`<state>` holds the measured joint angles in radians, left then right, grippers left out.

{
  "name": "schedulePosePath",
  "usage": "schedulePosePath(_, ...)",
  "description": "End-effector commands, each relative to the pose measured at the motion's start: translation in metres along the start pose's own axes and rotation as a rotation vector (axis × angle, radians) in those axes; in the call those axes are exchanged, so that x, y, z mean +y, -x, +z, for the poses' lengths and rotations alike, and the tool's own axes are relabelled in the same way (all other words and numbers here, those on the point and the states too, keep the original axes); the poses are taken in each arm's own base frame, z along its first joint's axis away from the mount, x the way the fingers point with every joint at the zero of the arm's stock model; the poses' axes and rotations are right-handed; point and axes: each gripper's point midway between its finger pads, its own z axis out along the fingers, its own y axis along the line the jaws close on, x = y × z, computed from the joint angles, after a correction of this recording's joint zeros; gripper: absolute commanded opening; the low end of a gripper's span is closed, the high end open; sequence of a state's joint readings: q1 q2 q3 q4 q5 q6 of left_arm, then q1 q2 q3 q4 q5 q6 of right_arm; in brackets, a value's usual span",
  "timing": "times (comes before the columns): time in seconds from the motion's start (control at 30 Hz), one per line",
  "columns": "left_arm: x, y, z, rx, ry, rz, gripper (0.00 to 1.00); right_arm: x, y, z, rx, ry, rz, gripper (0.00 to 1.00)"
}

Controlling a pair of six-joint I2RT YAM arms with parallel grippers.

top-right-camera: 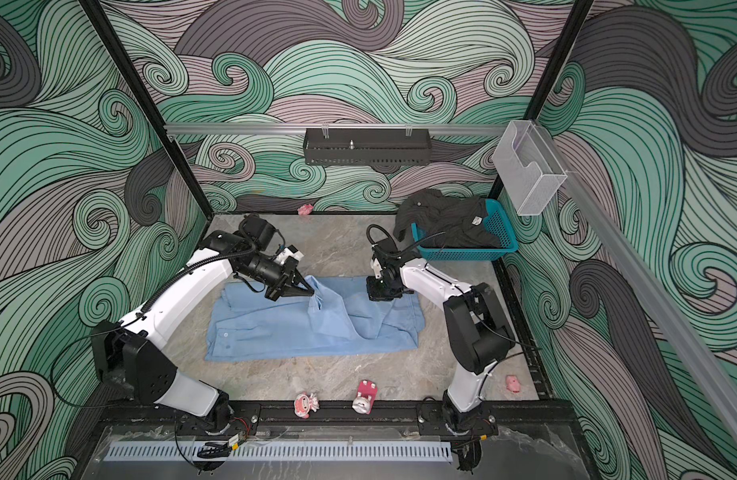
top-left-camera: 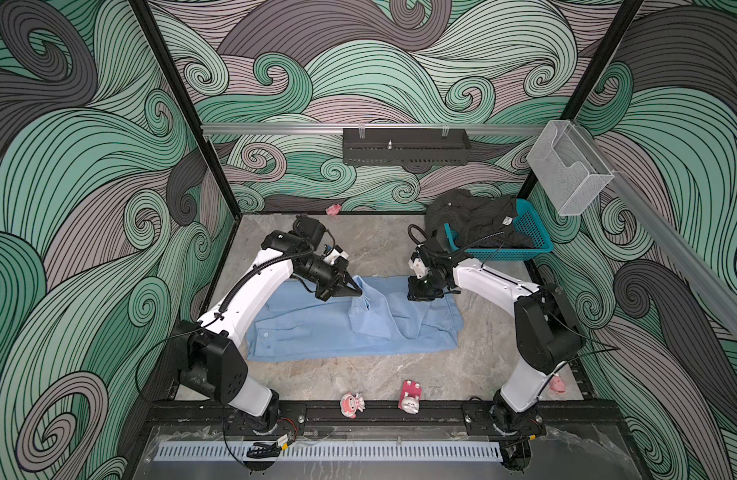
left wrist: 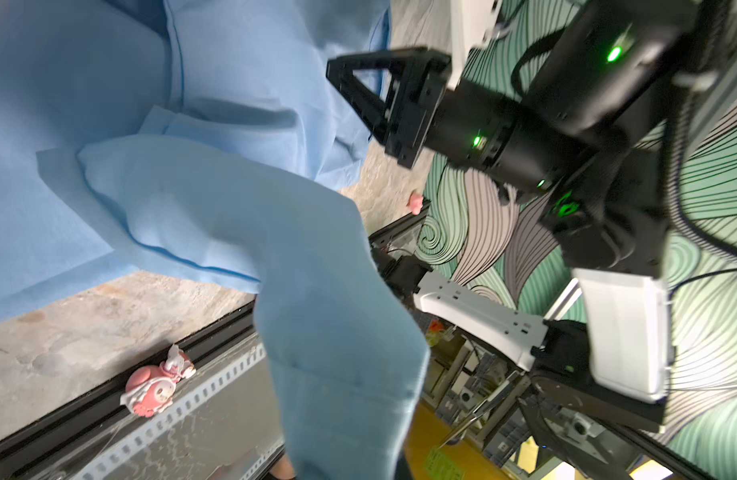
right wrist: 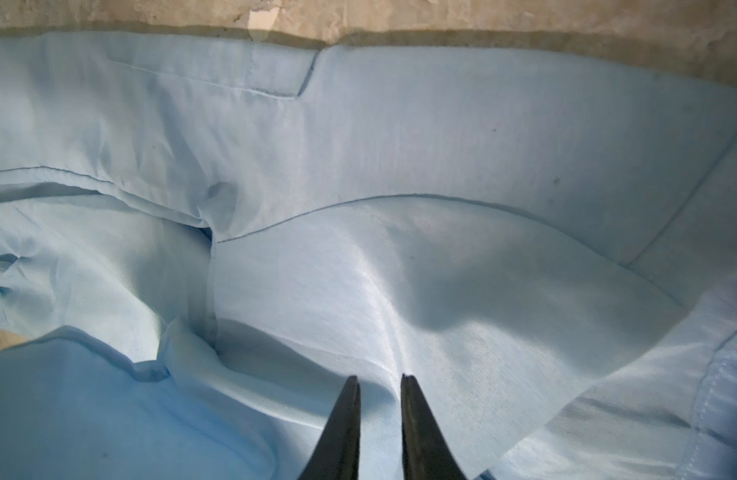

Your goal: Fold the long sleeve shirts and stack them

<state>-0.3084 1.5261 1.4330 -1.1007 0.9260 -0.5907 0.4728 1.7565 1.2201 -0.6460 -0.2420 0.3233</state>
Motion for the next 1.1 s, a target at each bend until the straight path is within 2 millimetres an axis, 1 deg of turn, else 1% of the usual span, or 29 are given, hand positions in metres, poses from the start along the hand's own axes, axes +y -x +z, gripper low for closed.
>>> schedulePosePath(0.0, -0.002, 0.022, -0.023, -0.054, -0.085, 0.019, 0.00, -0.017, 0.000, -0.006, 0.001, -0.058, 0.049, 0.20)
schedulePosePath(0.07, 0.013, 0.035, -0.040, -0.103, -0.079, -0.015, 0.00, -0.025, 0.001, -0.009, -0.006, -0.073, 0.065, 0.20)
schedulePosePath(0.17, 0.038, 0.049, -0.055, -0.146, -0.052, -0.080, 0.00, -0.037, 0.004, -0.009, -0.002, -0.094, 0.095, 0.20)
schedulePosePath(0.23, 0.053, 0.057, -0.059, -0.159, -0.031, -0.116, 0.00, -0.040, 0.008, -0.008, 0.003, -0.096, 0.106, 0.20)
schedulePosePath(0.33, 0.075, 0.068, -0.064, -0.177, 0.001, -0.171, 0.00, -0.043, 0.019, -0.008, -0.008, -0.103, 0.111, 0.20)
schedulePosePath(0.47, 0.093, 0.080, -0.066, -0.187, 0.016, -0.219, 0.00, -0.050, 0.031, -0.005, -0.008, -0.119, 0.128, 0.19)
schedulePosePath(0.53, 0.093, 0.082, -0.067, -0.188, 0.016, -0.220, 0.00, -0.052, 0.034, -0.002, 0.006, -0.117, 0.131, 0.17)
schedulePosePath(0.6, 0.086, 0.081, -0.069, -0.191, 0.006, -0.204, 0.00, -0.050, 0.035, -0.001, 0.012, -0.105, 0.121, 0.17)
schedulePosePath(0.67, 0.072, 0.074, -0.074, -0.205, -0.004, -0.161, 0.00, -0.045, 0.036, -0.003, 0.009, -0.084, 0.108, 0.17)
schedulePosePath(0.73, 0.052, 0.061, -0.075, -0.207, -0.023, -0.110, 0.00, -0.034, 0.040, -0.009, -0.014, -0.036, 0.085, 0.17)
schedulePosePath(0.83, 0.028, 0.041, -0.078, -0.223, -0.059, -0.067, 0.00, -0.026, 0.045, -0.019, -0.040, -0.023, 0.074, 0.16)
schedulePosePath(0.9, 0.021, 0.035, -0.081, -0.251, -0.090, -0.076, 0.00, -0.027, 0.045, -0.021, -0.038, -0.029, 0.077, 0.14)
schedulePosePath(0.93, 0.021, 0.037, -0.082, -0.266, -0.097, -0.087, 0.00, -0.028, 0.046, -0.020, -0.037, -0.035, 0.077, 0.14)
schedulePosePath(0.97, 0.018, 0.034, -0.087, -0.298, -0.102, -0.078, 0.00, -0.030, 0.046, -0.018, -0.033, -0.045, 0.080, 0.14)
schedulePosePath(1.0, 0.023, 0.036, -0.088, -0.317, -0.098, -0.098, 0.00, -0.032, 0.046, -0.016, -0.030, -0.057, 0.083, 0.14)
schedulePosePath(1.07, 0.038, 0.043, -0.088, -0.345, -0.080, -0.150, 0.00, -0.036, 0.048, -0.013, -0.027, -0.073, 0.088, 0.14)
